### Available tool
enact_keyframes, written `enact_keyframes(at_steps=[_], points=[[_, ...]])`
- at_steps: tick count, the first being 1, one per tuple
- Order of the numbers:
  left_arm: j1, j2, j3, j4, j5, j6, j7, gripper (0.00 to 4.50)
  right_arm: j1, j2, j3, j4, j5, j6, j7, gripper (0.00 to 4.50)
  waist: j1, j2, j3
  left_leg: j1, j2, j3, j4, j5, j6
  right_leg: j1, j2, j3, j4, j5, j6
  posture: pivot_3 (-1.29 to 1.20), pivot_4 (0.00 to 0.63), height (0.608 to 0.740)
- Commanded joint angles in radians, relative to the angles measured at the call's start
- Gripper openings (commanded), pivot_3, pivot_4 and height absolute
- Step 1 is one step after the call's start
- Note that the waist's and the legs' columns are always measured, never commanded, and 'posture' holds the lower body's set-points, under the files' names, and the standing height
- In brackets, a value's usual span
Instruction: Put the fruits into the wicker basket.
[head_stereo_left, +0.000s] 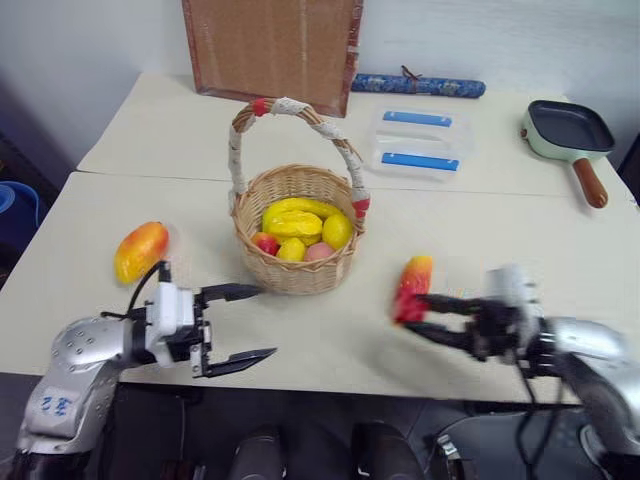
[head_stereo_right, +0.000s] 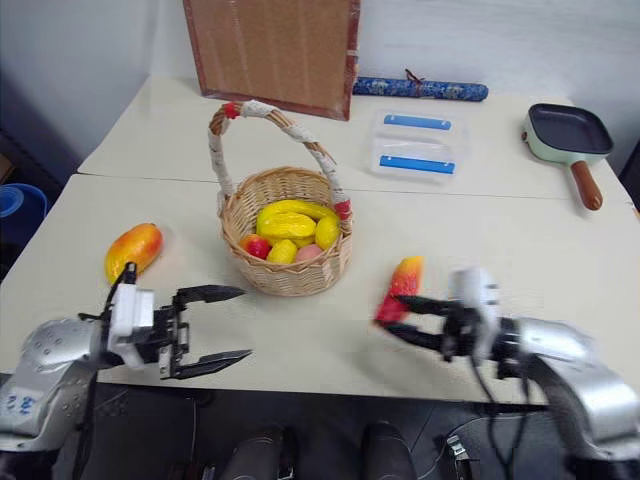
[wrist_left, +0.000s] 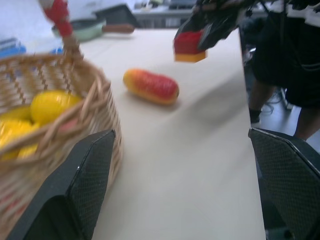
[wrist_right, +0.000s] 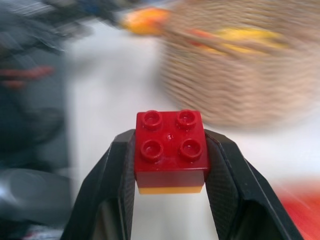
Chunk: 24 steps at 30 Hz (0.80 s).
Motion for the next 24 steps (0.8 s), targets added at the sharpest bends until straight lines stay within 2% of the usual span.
enact_keyframes(at_steps=[1, 6, 9, 12, 15, 18, 21, 24], points=[[-0.020, -0.016, -0.038, -0.046, -0.011, 0.003, 0.014, 4.50, -0.007, -0.031, -0.160, 0.334, -0.110, -0.213, -0.013, 1.48, -0.002, 0.000, 0.000, 0.000, -0.002, 0.000, 0.000, 0.000, 0.000, 0.000, 0.000, 0.000, -0.001, 0.000, 0.000, 0.00, 0.150, 0.740], [-0.029, -0.021, -0.038, -0.035, -0.012, -0.002, 0.024, 4.50, -0.111, -0.065, -0.128, 0.700, -0.228, -0.423, 0.017, 1.48, -0.016, 0.002, 0.001, 0.003, 0.001, 0.004, 0.000, 0.001, -0.002, 0.000, 0.004, 0.003, 0.000, 0.000, 0.000, 0.00, 0.150, 0.740], [-0.048, -0.038, -0.011, -0.021, 0.013, -0.038, 0.067, 4.50, -0.253, -0.074, -0.098, 0.976, -0.309, -0.538, -0.050, 1.48, -0.028, 0.003, 0.001, 0.004, 0.002, 0.004, 0.001, 0.002, -0.003, 0.000, 0.005, 0.004, 0.001, 0.000, 0.000, 0.00, 0.150, 0.740], [-0.049, -0.025, 0.010, -0.021, 0.003, -0.026, 0.080, 4.50, -0.309, -0.074, -0.086, 1.054, -0.308, -0.589, -0.006, 2.47, -0.029, 0.005, 0.001, 0.004, 0.003, 0.004, 0.001, 0.002, -0.003, 0.000, 0.005, 0.005, 0.002, 0.000, 0.000, 0.00, 0.150, 0.740], [-0.016, -0.003, 0.049, -0.008, -0.001, -0.015, 0.085, 4.50, -0.335, -0.079, -0.095, 1.020, -0.294, -0.650, 0.019, 3.45, -0.029, 0.006, 0.002, 0.004, 0.003, 0.004, 0.000, 0.002, -0.003, 0.000, 0.005, 0.005, 0.001, 0.000, 0.000, 0.00, 0.150, 0.740], [0.059, 0.004, 0.110, 0.017, 0.060, -0.065, 0.112, 4.50, -0.325, -0.089, -0.097, 0.922, -0.277, -0.653, 0.042, 4.47, -0.031, 0.007, 0.002, 0.004, 0.004, 0.004, 0.000, 0.002, -0.003, 0.000, 0.005, 0.005, 0.001, 0.000, 0.000, 0.00, 0.150, 0.740], [0.147, -0.035, 0.259, 0.062, 0.056, -0.088, 0.205, 4.50, -0.277, -0.048, -0.088, 0.673, -0.140, -0.620, 0.158, 4.47, -0.031, 0.008, 0.002, 0.004, 0.004, 0.004, 0.000, 0.002, -0.003, 0.000, 0.005, 0.005, 0.001, 0.000, 0.000, 0.00, 0.150, 0.740], [0.217, -0.071, 0.436, 0.140, 0.020, -0.092, 0.291, 4.50, -0.213, 0.002, -0.033, 0.407, -0.027, -0.520, 0.177, 4.47, -0.030, 0.008, 0.002, 0.004, 0.007, 0.003, -0.001, 0.002, -0.003, 0.000, 0.005, 0.004, 0.001, 0.000, 0.000, 0.00, 0.150, 0.740]])
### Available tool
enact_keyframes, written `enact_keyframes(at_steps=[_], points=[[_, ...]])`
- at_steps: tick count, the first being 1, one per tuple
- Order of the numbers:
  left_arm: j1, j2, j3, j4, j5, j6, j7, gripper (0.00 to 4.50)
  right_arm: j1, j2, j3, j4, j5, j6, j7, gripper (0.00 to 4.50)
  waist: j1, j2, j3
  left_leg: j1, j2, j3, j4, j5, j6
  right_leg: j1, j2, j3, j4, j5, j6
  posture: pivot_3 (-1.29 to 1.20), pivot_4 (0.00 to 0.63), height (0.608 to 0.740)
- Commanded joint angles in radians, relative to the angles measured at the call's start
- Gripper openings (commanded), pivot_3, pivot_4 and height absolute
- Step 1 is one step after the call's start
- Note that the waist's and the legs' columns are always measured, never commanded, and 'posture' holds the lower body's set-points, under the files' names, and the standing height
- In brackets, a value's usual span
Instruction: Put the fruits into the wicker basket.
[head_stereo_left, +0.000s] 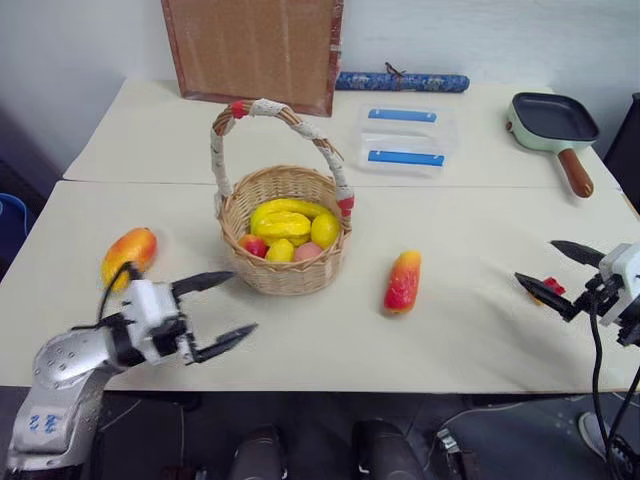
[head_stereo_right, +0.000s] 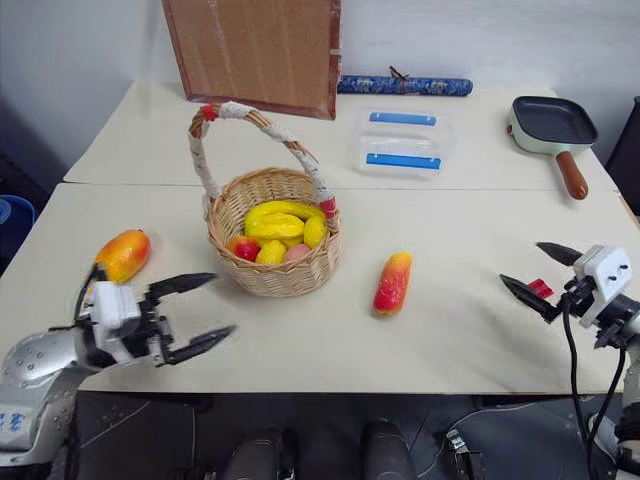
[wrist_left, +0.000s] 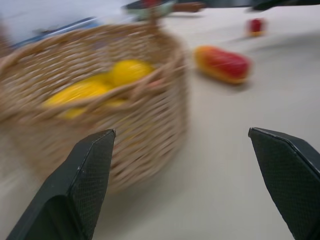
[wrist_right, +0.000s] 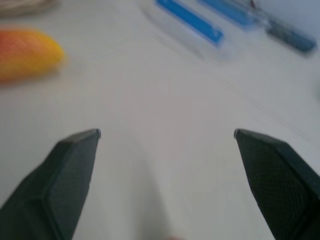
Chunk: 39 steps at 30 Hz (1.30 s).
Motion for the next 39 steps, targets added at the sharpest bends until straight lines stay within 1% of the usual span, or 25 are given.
enact_keyframes(at_steps=[1, 3, 5, 7, 9, 12, 15, 17, 18, 19, 21, 24, 26, 27, 30, 32, 34, 37, 39], points=[[0.057, -0.031, 0.212, 0.070, -0.051, -0.020, 0.095, 4.50, 0.050, 0.046, 0.051, -0.284, 0.140, 0.100, 0.018, 4.47, 0.000, -0.001, 0.000, 0.000, 0.001, 0.000, 0.000, 0.000, 0.000, 0.000, -0.001, 0.000, 0.000, 0.000, 0.000, 0.00, 0.150, 0.740], [0.105, -0.049, 0.319, 0.139, -0.057, -0.031, 0.136, 4.50, 0.088, 0.093, 0.132, -0.458, 0.217, 0.157, 0.026, 4.47, 0.001, -0.001, 0.000, 0.000, 0.002, -0.001, 0.000, 0.000, 0.000, 0.000, -0.001, -0.001, 0.001, 0.000, 0.000, 0.00, 0.150, 0.740], [0.149, -0.060, 0.393, 0.183, -0.065, -0.023, 0.164, 4.50, 0.105, 0.129, 0.198, -0.573, 0.238, 0.169, 0.033, 4.47, 0.001, -0.001, 0.000, 0.000, 0.000, -0.001, -0.001, -0.001, 0.001, 0.000, -0.003, -0.001, 0.001, 0.000, 0.000, 0.00, 0.150, 0.740], [0.181, -0.054, 0.452, 0.216, -0.099, 0.036, 0.196, 4.50, 0.080, 0.187, 0.219, -0.641, 0.254, 0.173, -0.036, 4.47, 0.002, -0.002, -0.001, 0.000, -0.001, -0.001, -0.001, -0.002, 0.002, 0.000, -0.005, -0.002, 0.001, 0.000, 0.000, 0.00, 0.150, 0.740], [0.193, -0.027, 0.519, 0.275, -0.124, 0.111, 0.258, 4.50, 0.046, 0.223, 0.256, -0.738, 0.273, 0.187, -0.080, 4.47, 0.003, -0.002, -0.001, 0.000, -0.002, -0.002, 0.000, -0.003, 0.004, 0.000, -0.007, -0.002, 0.001, 0.000, 0.000, 0.00, 0.150, 0.740], [0.189, 0.004, 0.563, 0.324, -0.133, 0.189, 0.326, 4.50, 0.016, 0.247, 0.285, -0.816, 0.296, 0.231, -0.143, 4.47, 0.007, -0.005, -0.003, -0.001, -0.003, -0.004, 0.000, -0.004, 0.004, 0.000, -0.008, -0.004, 0.001, 0.000, 0.000, 0.00, 0.150, 0.740], [0.173, 0.023, 0.562, 0.335, -0.157, 0.278, 0.363, 4.50, 0.012, 0.242, 0.331, -0.858, 0.294, 0.252, -0.138, 4.47, 0.008, -0.008, -0.004, -0.001, -0.003, -0.005, 0.000, -0.006, 0.003, 0.000, -0.008, -0.005, 0.001, 0.000, 0.000, 0.00, 0.150, 0.740], [0.137, 0.058, 0.523, 0.316, -0.166, 0.318, 0.343, 4.50, 0.033, 0.228, 0.344, -0.846, 0.272, 0.254, -0.116, 4.47, 0.009, -0.009, -0.005, -0.001, -0.003, -0.005, 0.000, -0.006, 0.003, 0.000, -0.009, -0.004, 0.001, 0.000, 0.000, 0.00, 0.150, 0.740], [0.113, 0.083, 0.502, 0.307, -0.181, 0.357, 0.332, 4.50, 0.042, 0.222, 0.345, -0.836, 0.258, 0.248, -0.107, 4.47, 0.012, -0.009, -0.005, -0.001, -0.003, -0.005, 0.000, -0.006, 0.003, 0.000, -0.009, -0.005, 0.001, 0.000, 0.000, 0.00, 0.150, 0.740], [0.086, 0.117, 0.478, 0.298, -0.219, 0.434, 0.313, 4.50, 0.049, 0.216, 0.343, -0.828, 0.244, 0.242, -0.102, 4.47, 0.014, -0.009, -0.005, -0.001, -0.003, -0.005, 0.000, -0.006, 0.003, 0.000, -0.008, -0.005, 0.001, 0.000, 0.000, 0.00, 0.150, 0.740], [0.044, 0.211, 0.404, 0.299, -0.207, 0.516, 0.269, 4.50, 0.057, 0.208, 0.330, -0.820, 0.236, 0.244, -0.108, 4.47, 0.020, -0.010, -0.006, -0.002, -0.003, -0.005, 0.000, -0.006, 0.003, 0.000, -0.008, -0.005, 0.001, 0.000, 0.000, 0.00, 0.150, 0.740], [-0.089, 0.350, 0.287, 0.353, -0.161, 0.625, 0.286, 4.50, 0.085, 0.189, 0.304, -0.831, 0.236, 0.254, -0.113, 4.47, 0.023, -0.010, -0.006, -0.002, -0.003, -0.004, 0.000, -0.006, 0.003, 0.000, -0.007, -0.005, 0.001, 0.000, -0.001, 0.00, 0.150, 0.740], [-0.215, 0.455, 0.175, 0.414, -0.148, 0.784, 0.304, 4.50, 0.122, 0.165, 0.294, -0.841, 0.230, 0.249, -0.086, 4.47, 0.025, -0.010, -0.006, -0.002, -0.003, -0.003, 0.000, -0.006, 0.002, -0.001, -0.007, -0.004, 0.002, 0.000, -0.001, 0.00, 0.150, 0.740], [-0.267, 0.488, 0.131, 0.438, -0.144, 0.841, 0.302, 4.50, 0.134, 0.156, 0.293, -0.842, 0.227, 0.244, -0.074, 4.47, 0.025, -0.010, -0.006, -0.002, -0.003, -0.003, 0.000, -0.006, 0.002, -0.001, -0.006, -0.004, 0.002, 0.000, -0.001, 0.00, 0.150, 0.740], [-0.438, 0.529, -0.029, 0.536, -0.077, 0.859, 0.263, 4.50, 0.140, 0.152, 0.291, -0.833, 0.221, 0.235, -0.075, 4.47, 0.021, -0.008, -0.005, -0.002, -0.004, 0.000, 0.000, -0.006, 0.002, -0.002, -0.005, -0.004, 0.005, 0.000, -0.001, 0.00, 0.150, 0.740], [-0.549, 0.522, -0.140, 0.621, -0.028, 0.851, 0.208, 4.50, 0.134, 0.160, 0.294, -0.828, 0.216, 0.227, -0.079, 4.47, 0.019, -0.008, -0.005, -0.002, -0.005, 0.005, 0.000, -0.006, 0.002, -0.004, -0.004, -0.004, 0.006, 0.000, -0.001, 0.00, 0.150, 0.740], [-0.624, 0.512, -0.235, 0.696, 0.032, 0.835, 0.172, 4.50, 0.127, 0.165, 0.298, -0.825, 0.211, 0.222, -0.078, 4.47, 0.019, -0.008, -0.005, -0.002, -0.004, 0.008, 0.000, -0.005, 0.001, -0.008, -0.002, -0.004, 0.008, 0.000, 0.000, 0.00, 0.150, 0.740], [-0.703, 0.483, -0.319, 0.804, 0.107, 0.783, 0.135, 4.50, 0.119, 0.169, 0.304, -0.821, 0.207, 0.221, -0.080, 4.47, 0.019, -0.009, -0.005, -0.006, -0.002, 0.020, 0.000, -0.004, -0.001, -0.016, -0.001, -0.003, 0.012, 0.000, -0.001, 0.00, 0.150, 0.740], [-0.732, 0.464, -0.339, 0.847, 0.131, 0.755, 0.105, 4.50, 0.116, 0.171, 0.306, -0.819, 0.204, 0.221, -0.080, 4.47, 0.022, -0.009, -0.005, -0.006, -0.002, 0.022, 0.001, -0.004, -0.001, -0.017, -0.001, -0.003, 0.013, 0.000, -0.001, 0.00, 0.150, 0.740]])
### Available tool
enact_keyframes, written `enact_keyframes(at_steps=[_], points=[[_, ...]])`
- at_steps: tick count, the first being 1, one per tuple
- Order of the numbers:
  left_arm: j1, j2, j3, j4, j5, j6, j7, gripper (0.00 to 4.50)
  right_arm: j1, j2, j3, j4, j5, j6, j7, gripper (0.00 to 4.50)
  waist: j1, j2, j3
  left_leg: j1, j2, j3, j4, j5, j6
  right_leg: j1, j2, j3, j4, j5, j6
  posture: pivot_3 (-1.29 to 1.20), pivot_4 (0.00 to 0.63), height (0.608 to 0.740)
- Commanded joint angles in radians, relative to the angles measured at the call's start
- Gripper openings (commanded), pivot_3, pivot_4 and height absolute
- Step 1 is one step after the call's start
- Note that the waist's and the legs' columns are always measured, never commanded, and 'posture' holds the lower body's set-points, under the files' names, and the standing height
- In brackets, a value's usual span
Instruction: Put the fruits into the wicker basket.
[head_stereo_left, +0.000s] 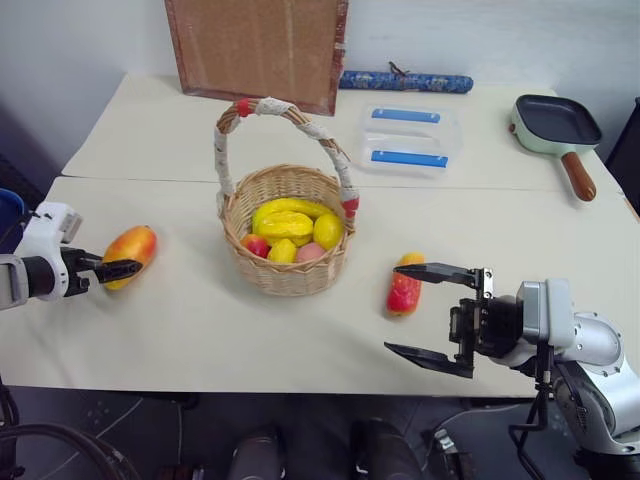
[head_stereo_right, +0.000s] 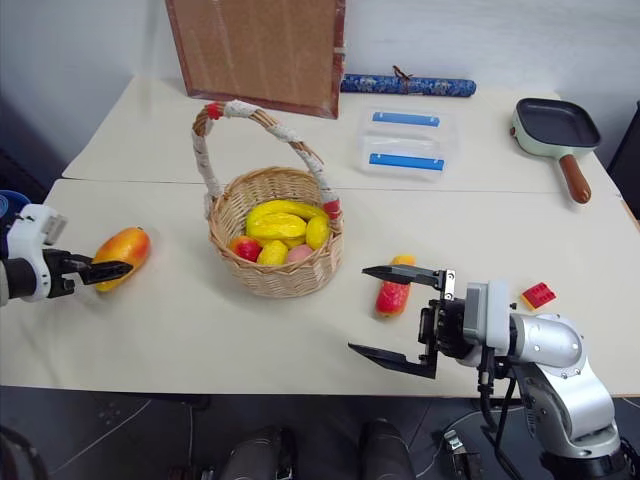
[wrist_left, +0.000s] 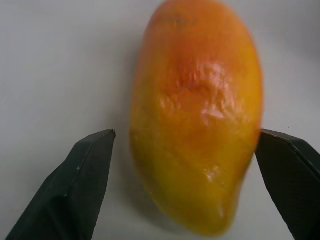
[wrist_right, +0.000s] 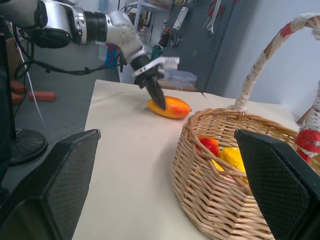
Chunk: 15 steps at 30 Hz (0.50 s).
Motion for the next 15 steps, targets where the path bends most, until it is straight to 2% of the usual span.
enact_keyframes(at_steps=[1, 4, 6, 7, 9, 11, 13, 15], points=[[-0.038, -0.010, -0.027, 0.063, 0.045, -0.051, -0.077, 4.30, -0.008, 0.008, -0.002, -0.013, 0.000, -0.019, -0.002, 4.49, 0.006, 0.000, 0.000, 0.000, 0.000, 0.000, 0.001, 0.000, 0.000, 0.000, 0.000, 0.000, 0.000, 0.000, 0.000, 0.00, 0.150, 0.740], [-0.037, -0.031, 0.001, 0.051, 0.027, -0.106, -0.151, 3.53, -0.004, 0.013, -0.005, -0.003, -0.011, -0.024, -0.005, 4.50, 0.007, 0.000, 0.000, 0.000, 0.000, 0.000, 0.002, 0.000, 0.000, 0.000, 0.000, 0.001, 0.001, 0.000, 0.000, 0.00, 0.150, 0.740], [-0.027, -0.046, 0.051, 0.022, 0.010, -0.211, -0.196, 2.94, 0.010, 0.020, -0.010, 0.017, -0.024, -0.040, -0.002, 4.50, 0.010, -0.001, 0.000, 0.000, 0.000, 0.001, 0.003, 0.000, 0.000, 0.000, 0.000, 0.002, 0.002, 0.000, 0.000, 0.00, 0.150, 0.740], [-0.014, -0.049, 0.077, -0.002, -0.003, -0.263, -0.232, 2.80, 0.020, 0.024, -0.014, 0.032, -0.031, -0.050, -0.001, 4.50, 0.009, -0.002, 0.001, 0.000, 0.000, 0.000, 0.003, 0.000, 0.000, 0.000, 0.000, 0.002, 0.003, 0.000, 0.000, 0.00, 0.150, 0.740], [0.049, -0.073, 0.171, -0.104, -0.063, -0.433, -0.353, 2.78, 0.052, 0.030, -0.028, 0.070, -0.050, -0.082, 0.012, 4.50, 0.008, -0.005, 0.000, 0.000, 0.001, 0.000, 0.003, 0.000, 0.000, 0.000, 0.000, 0.001, 0.003, 0.000, 0.000, 0.00, 0.150, 0.740], [0.115, -0.094, 0.255, -0.228, -0.147, -0.513, -0.475, 2.78, 0.090, 0.032, -0.047, 0.105, -0.069, -0.122, 0.027, 4.50, 0.007, -0.005, 0.000, -0.001, 0.001, 0.000, 0.003, 0.000, 0.000, 0.000, -0.001, 0.001, 0.003, 0.000, 0.000, 0.00, 0.150, 0.740], [0.164, -0.079, 0.266, -0.354, -0.201, -0.465, -0.536, 2.78, 0.124, 0.027, -0.067, 0.127, -0.077, -0.149, 0.037, 4.50, 0.006, -0.005, 0.000, -0.001, 0.000, 0.000, 0.003, 0.000, 0.000, 0.000, -0.001, 0.002, 0.003, 0.000, 0.000, 0.00, 0.150, 0.740], [0.090, -0.098, 0.177, -0.464, -0.204, -0.381, -0.485, 2.78, 0.156, 0.018, -0.077, 0.137, -0.090, -0.175, 0.050, 4.50, 0.009, -0.004, 0.001, 0.000, 0.000, 0.000, 0.003, 0.000, 0.000, 0.001, -0.001, 0.002, 0.003, 0.000, 0.000, 0.00, 0.150, 0.740]])
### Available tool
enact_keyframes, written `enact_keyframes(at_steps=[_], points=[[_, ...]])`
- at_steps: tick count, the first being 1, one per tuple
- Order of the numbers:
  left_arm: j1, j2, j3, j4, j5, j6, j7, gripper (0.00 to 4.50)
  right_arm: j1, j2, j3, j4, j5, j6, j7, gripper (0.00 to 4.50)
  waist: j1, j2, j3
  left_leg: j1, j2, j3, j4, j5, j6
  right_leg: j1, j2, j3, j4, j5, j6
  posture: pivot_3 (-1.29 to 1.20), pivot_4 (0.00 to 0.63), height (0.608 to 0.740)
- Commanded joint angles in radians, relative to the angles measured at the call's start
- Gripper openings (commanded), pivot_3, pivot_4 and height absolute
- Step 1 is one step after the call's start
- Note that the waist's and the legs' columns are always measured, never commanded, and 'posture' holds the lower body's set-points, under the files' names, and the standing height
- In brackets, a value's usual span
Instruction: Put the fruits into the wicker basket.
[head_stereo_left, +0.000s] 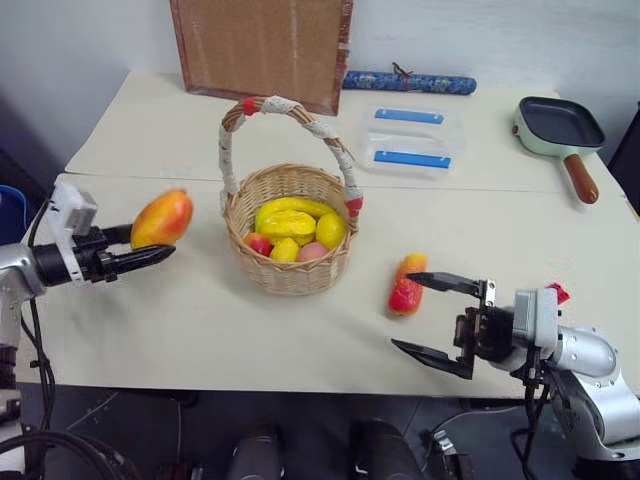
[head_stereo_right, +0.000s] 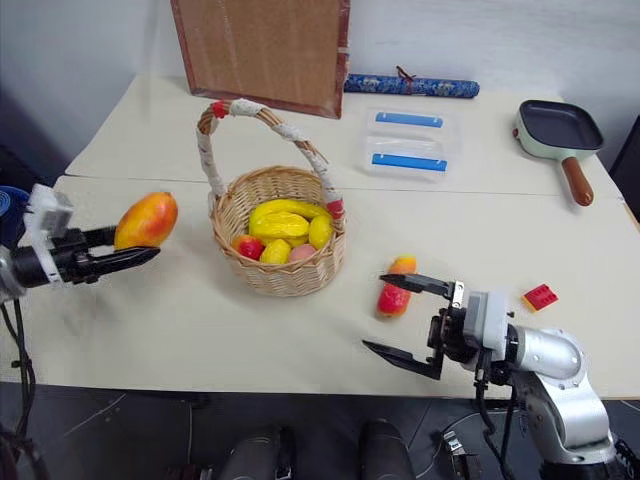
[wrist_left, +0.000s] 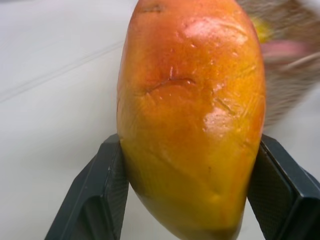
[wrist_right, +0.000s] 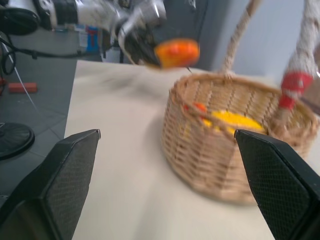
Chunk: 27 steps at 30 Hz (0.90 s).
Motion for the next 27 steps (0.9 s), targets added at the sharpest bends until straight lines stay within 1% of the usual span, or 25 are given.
enact_keyframes(at_steps=[1, 2, 3, 4, 6, 7, 9, 10, 12, 13, 14, 16, 18, 22, 23, 25, 27], points=[[-0.125, -0.019, -0.142, -0.190, 0.011, 0.108, 0.050, 2.78, 0.037, -0.017, -0.035, -0.002, -0.020, -0.071, 0.040, 4.50, 0.011, 0.001, 0.001, 0.000, 0.000, 0.000, 0.001, 0.000, 0.000, 0.000, 0.000, 0.000, 0.000, 0.000, 0.000, 0.00, 0.150, 0.740], [-0.167, -0.029, -0.203, -0.214, 0.048, 0.136, 0.077, 2.78, 0.047, -0.021, -0.030, -0.002, -0.029, -0.087, 0.056, 4.50, 0.019, 0.001, 0.001, 0.000, -0.001, -0.002, 0.003, 0.001, 0.000, 0.001, 0.000, 0.000, -0.002, 0.000, 0.000, 0.00, 0.150, 0.740], [-0.234, -0.068, -0.266, -0.226, 0.083, 0.179, 0.131, 2.78, 0.053, -0.019, -0.028, 0.001, -0.032, -0.100, 0.061, 4.50, 0.025, 0.002, 0.001, 0.000, -0.001, -0.002, 0.006, 0.000, 0.001, 0.002, 0.000, 0.000, -0.001, 0.000, 0.000, 0.00, 0.150, 0.740], [-0.279, -0.097, -0.302, -0.233, 0.103, 0.212, 0.170, 2.78, 0.056, -0.016, -0.027, 0.004, -0.034, -0.110, 0.062, 4.50, 0.029, 0.002, 0.001, 0.000, -0.001, -0.002, 0.007, 0.000, 0.001, 0.003, 0.000, 0.001, -0.001, 0.000, 0.000, 0.00, 0.150, 0.740], [-0.366, -0.171, -0.334, -0.228, 0.116, 0.289, 0.261, 2.78, 0.065, -0.008, -0.027, 0.011, -0.043, -0.132, 0.059, 4.50, 0.027, 0.002, 0.001, 0.000, -0.001, -0.002, 0.011, 0.000, 0.002, 0.004, 0.000, 0.002, 0.000, 0.000, 0.000, 0.00, 0.150, 0.740], [-0.391, -0.190, -0.352, -0.228, 0.133, 0.311, 0.288, 2.78, 0.072, -0.003, -0.029, 0.015, -0.046, -0.140, 0.056, 4.50, 0.026, 0.002, 0.001, 0.000, -0.001, -0.002, 0.012, -0.001, 0.002, 0.004, 0.000, 0.002, 0.001, 0.000, 0.001, 0.00, 0.150, 0.740], [-0.423, -0.223, -0.349, -0.219, 0.144, 0.369, 0.351, 3.49, 0.114, 0.010, -0.040, 0.017, -0.053, -0.170, 0.050, 4.50, 0.017, 0.002, 0.001, -0.001, 0.000, -0.002, 0.012, -0.001, 0.002, 0.002, 0.001, 0.003, 0.002, 0.000, 0.001, 0.00, 0.150, 0.740], [-0.427, -0.228, -0.343, -0.218, 0.149, 0.379, 0.367, 3.70, 0.132, 0.014, -0.044, 0.017, -0.053, -0.181, 0.045, 4.50, 0.013, 0.002, 0.001, -0.001, 0.000, -0.002, 0.010, -0.001, 0.002, 0.001, 0.002, 0.004, 0.004, 0.000, 0.001, 0.00, 0.150, 0.740], [-0.425, -0.226, -0.321, -0.219, 0.147, 0.381, 0.384, 4.28, 0.175, 0.023, -0.056, 0.015, -0.057, -0.207, 0.038, 4.50, 0.006, 0.003, 0.002, -0.001, 0.001, -0.002, 0.009, -0.001, 0.001, 0.000, 0.004, 0.004, 0.005, 0.000, 0.000, 0.00, 0.150, 0.740], [-0.421, -0.226, -0.304, -0.221, 0.137, 0.376, 0.384, 4.43, 0.194, 0.026, -0.061, 0.013, -0.060, -0.219, 0.033, 4.50, 0.004, 0.003, 0.002, -0.001, 0.001, -0.003, 0.009, -0.001, 0.001, 0.000, 0.004, 0.004, 0.005, 0.000, 0.000, 0.00, 0.150, 0.740], [-0.417, -0.229, -0.283, -0.221, 0.131, 0.361, 0.391, 4.43, 0.211, 0.031, -0.065, 0.011, -0.063, -0.229, 0.026, 4.50, 0.003, 0.003, 0.002, -0.001, 0.001, -0.003, 0.009, -0.001, 0.001, 0.000, 0.004, 0.004, 0.005, 0.000, 0.000, 0.00, 0.150, 0.740], [-0.394, -0.234, -0.237, -0.222, 0.109, 0.302, 0.367, 4.43, 0.238, 0.039, -0.071, 0.003, -0.065, -0.242, 0.007, 4.50, 0.001, 0.003, 0.002, -0.001, 0.001, -0.003, 0.010, -0.001, 0.001, 0.000, 0.004, 0.004, 0.004, 0.000, 0.000, 0.00, 0.150, 0.740], [-0.343, -0.214, -0.179, -0.232, 0.080, 0.239, 0.306, 4.43, 0.266, 0.049, -0.086, -0.004, -0.066, -0.253, -0.019, 4.50, 0.002, 0.003, 0.002, 0.000, 0.001, -0.003, 0.012, -0.001, 0.001, 0.000, 0.004, 0.006, 0.002, 0.000, 0.000, 0.00, 0.150, 0.740], [-0.164, -0.150, -0.036, -0.236, -0.010, 0.093, 0.073, 4.43, 0.343, 0.054, -0.168, 0.013, -0.039, -0.269, -0.051, 4.50, 0.000, 0.004, 0.002, 0.001, 0.002, -0.003, 0.011, -0.002, 0.000, 0.000, 0.004, 0.008, 0.003, 0.000, -0.001, 0.00, 0.150, 0.740], [-0.128, -0.139, -0.018, -0.224, -0.008, 0.055, 0.042, 4.43, 0.360, 0.056, -0.192, 0.026, -0.025, -0.270, -0.055, 4.50, 0.001, 0.004, 0.002, 0.001, 0.002, -0.003, 0.011, -0.002, 0.000, 0.000, 0.004, 0.007, 0.003, -0.001, -0.001, 0.00, 0.150, 0.740], [-0.045, -0.114, 0.017, -0.169, 0.041, -0.073, -0.008, 4.43, 0.400, 0.066, -0.256, 0.065, 0.011, -0.251, -0.077, 4.50, 0.002, 0.004, 0.002, 0.001, 0.003, -0.002, 0.011, -0.002, 0.000, 0.001, 0.005, 0.007, 0.001, -0.001, -0.001, 0.00, 0.150, 0.740], [0.002, -0.097, 0.029, -0.134, 0.078, -0.168, -0.030, 4.43, 0.416, 0.063, -0.290, 0.088, 0.018, -0.248, -0.078, 4.50, 0.005, 0.004, 0.002, 0.002, 0.002, -0.002, 0.012, -0.003, 0.000, 0.002, 0.005, 0.008, 0.001, -0.001, -0.001, 0.00, 0.150, 0.740]])
